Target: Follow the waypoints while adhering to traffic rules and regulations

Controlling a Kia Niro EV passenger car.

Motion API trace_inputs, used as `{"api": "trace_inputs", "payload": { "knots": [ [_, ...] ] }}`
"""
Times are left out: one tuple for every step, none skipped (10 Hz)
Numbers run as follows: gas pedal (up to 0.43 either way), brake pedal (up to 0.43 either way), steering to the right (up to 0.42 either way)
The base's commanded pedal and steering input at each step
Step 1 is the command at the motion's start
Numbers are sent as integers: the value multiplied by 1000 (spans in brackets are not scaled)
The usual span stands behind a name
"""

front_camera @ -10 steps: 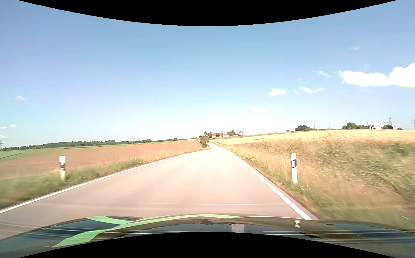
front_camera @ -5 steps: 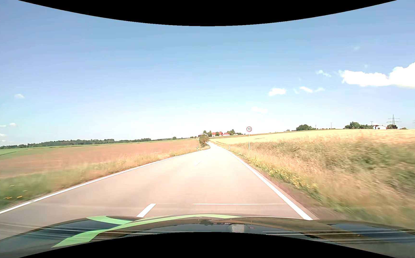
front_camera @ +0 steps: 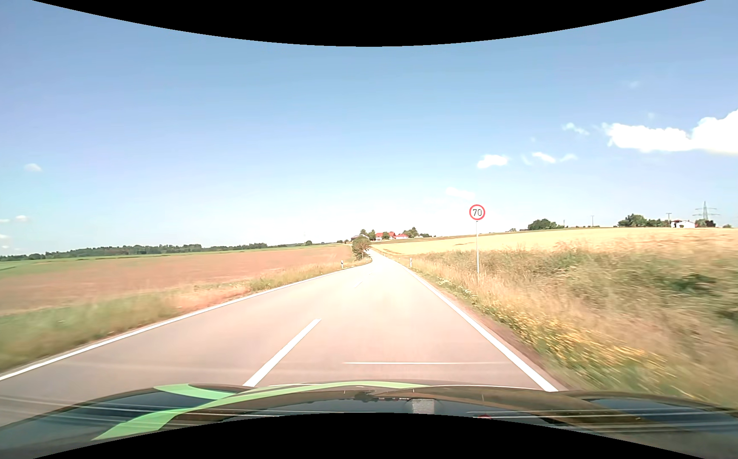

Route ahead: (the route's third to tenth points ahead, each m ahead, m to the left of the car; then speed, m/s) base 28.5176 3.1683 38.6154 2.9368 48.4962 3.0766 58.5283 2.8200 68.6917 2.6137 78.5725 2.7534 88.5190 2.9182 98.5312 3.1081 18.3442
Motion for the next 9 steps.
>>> {"api": "trace_inputs", "payload": {
  "knots": [
    [240,0,-1],
    [248,0,-1],
    [268,0,-1],
    [268,0,-1],
    [268,0,-1],
    [248,0,-1],
    [209,0,-1],
    [209,0,-1],
    [209,0,-1]
  ]
}}
